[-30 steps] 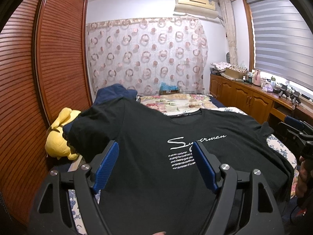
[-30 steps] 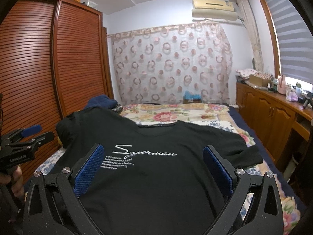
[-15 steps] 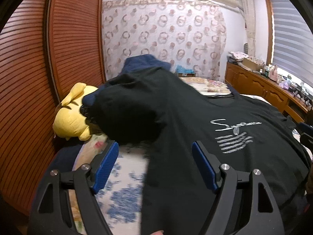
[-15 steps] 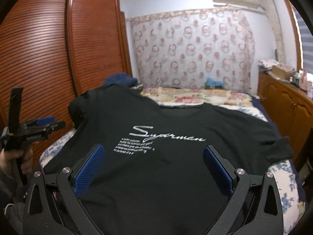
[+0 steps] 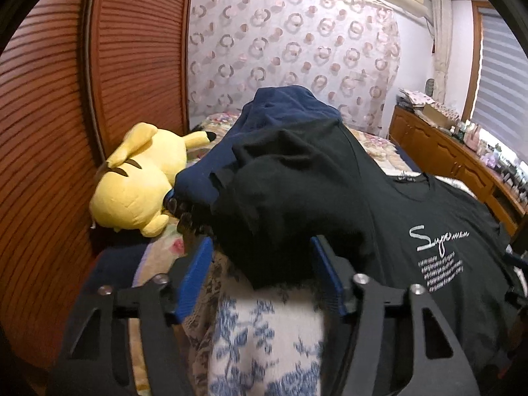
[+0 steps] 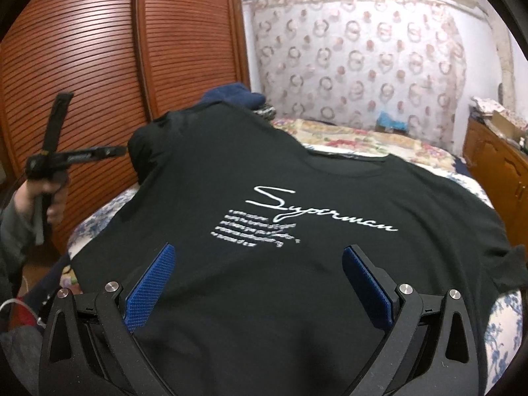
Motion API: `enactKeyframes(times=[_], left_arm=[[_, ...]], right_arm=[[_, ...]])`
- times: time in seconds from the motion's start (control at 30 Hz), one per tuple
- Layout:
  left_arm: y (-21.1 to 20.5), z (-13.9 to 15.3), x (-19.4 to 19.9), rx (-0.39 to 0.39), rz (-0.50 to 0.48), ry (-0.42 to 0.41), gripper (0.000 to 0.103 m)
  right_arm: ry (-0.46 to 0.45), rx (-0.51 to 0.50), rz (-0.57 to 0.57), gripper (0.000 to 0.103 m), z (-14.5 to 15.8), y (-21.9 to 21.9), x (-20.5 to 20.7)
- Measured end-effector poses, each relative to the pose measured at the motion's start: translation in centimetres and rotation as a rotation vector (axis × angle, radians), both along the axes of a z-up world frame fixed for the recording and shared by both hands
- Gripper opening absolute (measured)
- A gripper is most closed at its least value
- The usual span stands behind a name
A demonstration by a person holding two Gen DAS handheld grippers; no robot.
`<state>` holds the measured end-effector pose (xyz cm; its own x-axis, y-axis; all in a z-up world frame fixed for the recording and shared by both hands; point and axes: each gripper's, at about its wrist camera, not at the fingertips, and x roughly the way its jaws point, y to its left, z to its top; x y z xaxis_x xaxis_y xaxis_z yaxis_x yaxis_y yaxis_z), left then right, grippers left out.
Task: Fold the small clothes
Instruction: 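Grasp the side edge of the black T-shirt with the left tool, then fold the held side over toward the shirt's center and open the left tool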
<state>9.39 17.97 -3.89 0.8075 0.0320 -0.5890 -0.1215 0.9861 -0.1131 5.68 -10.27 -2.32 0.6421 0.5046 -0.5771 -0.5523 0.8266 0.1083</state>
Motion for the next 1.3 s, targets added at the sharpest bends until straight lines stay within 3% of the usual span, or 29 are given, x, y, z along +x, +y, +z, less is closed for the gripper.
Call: enactKeyframes(times=[0.13, 0.43, 0.47, 0.53, 0.63, 0.87, 1.1, 1.23, 1.3], left_arm=[[0.9, 0.5, 2.5, 0.013, -0.007, 0.023, 0.052], [2.0, 0.2, 6.6, 0.032, -0.006, 0.102, 0.052], [2.0, 0.1, 6.6, 0.030, -0.013, 0.102, 0.048], [2.0, 0.4, 6.6, 0.027, -0.031, 0.090, 0.020], [1.4, 1.2, 6.2, 0.053, -0.062, 0.078, 0.003], [-1.7, 4.5, 5.5, 0.083, -0.151, 0.021, 0.000], [-10.0, 8.7, 5.7, 0.117, -0.345, -0.038, 0.001], [-14.3, 9.2, 5.8, 0.193, -0.406, -0.039, 0.008], [-15.0, 9.3, 5.4, 0.195, -0.424, -0.051, 0.013]], right_arm=[[0.022, -0.007, 0.029, 0.103, -0.3, 1.1, 0.9], [0.064, 0.008, 0.075, 0.103, -0.6, 2.7, 1.9], [0.066, 0.010, 0.077, 0.103, -0.7, 2.8, 1.8], [0.070, 0.007, 0.078, 0.103, -1.0, 2.9, 1.7], [0.073, 0.005, 0.075, 0.103, -1.2, 2.7, 1.6], [0.076, 0.023, 0.057, 0.103, -1.4, 1.9, 1.8], [0.070, 0.042, 0.027, 0.103, -1.1, 0.6, 2.1], [0.070, 0.063, -0.003, 0.103, -0.9, -0.7, 2.1], [0.070, 0.066, -0.015, 0.103, -0.9, -1.2, 2.1]])
